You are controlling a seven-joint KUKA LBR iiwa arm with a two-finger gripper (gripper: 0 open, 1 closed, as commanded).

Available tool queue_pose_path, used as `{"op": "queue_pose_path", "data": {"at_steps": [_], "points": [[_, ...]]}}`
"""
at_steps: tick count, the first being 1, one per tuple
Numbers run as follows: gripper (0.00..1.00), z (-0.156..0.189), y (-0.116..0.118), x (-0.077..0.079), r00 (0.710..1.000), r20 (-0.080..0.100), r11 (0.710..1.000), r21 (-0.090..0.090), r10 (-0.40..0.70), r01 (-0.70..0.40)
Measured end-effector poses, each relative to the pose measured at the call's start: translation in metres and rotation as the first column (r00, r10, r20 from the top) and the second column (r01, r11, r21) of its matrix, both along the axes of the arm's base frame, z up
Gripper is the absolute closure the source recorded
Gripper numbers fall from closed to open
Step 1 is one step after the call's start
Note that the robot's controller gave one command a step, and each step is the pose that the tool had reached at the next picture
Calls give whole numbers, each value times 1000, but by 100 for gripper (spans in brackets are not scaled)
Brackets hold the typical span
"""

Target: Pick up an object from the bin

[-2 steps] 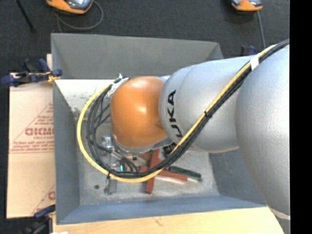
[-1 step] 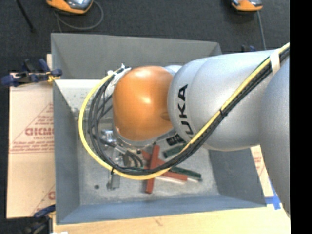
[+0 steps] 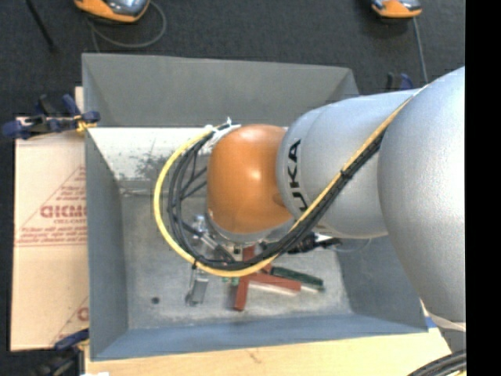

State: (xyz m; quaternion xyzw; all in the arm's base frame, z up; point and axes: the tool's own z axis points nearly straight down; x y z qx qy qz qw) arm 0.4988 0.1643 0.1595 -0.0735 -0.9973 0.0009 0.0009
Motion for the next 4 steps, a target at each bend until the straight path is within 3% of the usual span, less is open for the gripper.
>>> {"op": "queue_pose_path", "data": {"at_steps": [1, 2, 3, 4], "points": [[0, -77, -35, 58, 998, 2, 998, 0, -62, 62], [0, -81, -105, 47, 999, 3, 999, -3, -45, 45], [100, -81, -100, 47, 999, 3, 999, 2, -44, 44], [0, -81, -100, 48, 999, 4, 999, 2, -45, 45]]}}
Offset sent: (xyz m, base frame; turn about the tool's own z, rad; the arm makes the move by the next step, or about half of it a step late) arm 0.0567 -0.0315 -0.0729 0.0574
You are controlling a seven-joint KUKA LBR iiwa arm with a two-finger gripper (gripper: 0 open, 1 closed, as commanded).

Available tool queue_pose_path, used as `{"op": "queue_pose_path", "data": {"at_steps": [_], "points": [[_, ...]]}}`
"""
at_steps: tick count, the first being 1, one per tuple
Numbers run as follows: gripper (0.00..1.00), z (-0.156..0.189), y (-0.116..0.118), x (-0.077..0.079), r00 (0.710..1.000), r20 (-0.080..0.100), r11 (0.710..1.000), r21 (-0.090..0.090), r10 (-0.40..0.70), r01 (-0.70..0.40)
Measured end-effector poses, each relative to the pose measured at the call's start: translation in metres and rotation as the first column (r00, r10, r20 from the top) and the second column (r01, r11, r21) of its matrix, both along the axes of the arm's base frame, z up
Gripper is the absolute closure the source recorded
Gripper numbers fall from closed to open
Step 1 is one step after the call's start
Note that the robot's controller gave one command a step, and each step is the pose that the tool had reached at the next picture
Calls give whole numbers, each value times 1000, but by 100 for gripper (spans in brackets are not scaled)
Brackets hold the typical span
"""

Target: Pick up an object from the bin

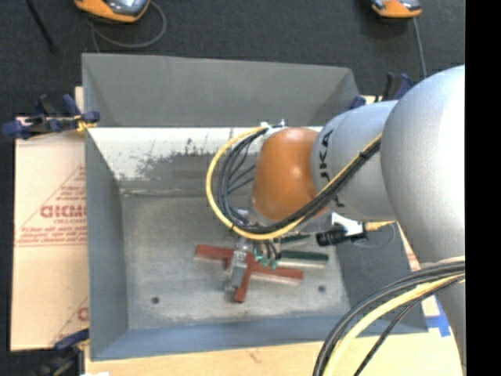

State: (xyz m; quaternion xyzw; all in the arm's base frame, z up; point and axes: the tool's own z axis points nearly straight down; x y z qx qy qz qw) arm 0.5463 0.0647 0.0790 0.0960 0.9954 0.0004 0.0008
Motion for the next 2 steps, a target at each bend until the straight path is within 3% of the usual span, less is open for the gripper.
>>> {"op": "queue_pose_path", "data": {"at_steps": [1, 2], "points": [[100, 0, 0, 0, 1000, 1, 1000, 0, -1, 1], [100, 124, -1, 22, 1000, 10, 1000, 1, 29, -29]]}}
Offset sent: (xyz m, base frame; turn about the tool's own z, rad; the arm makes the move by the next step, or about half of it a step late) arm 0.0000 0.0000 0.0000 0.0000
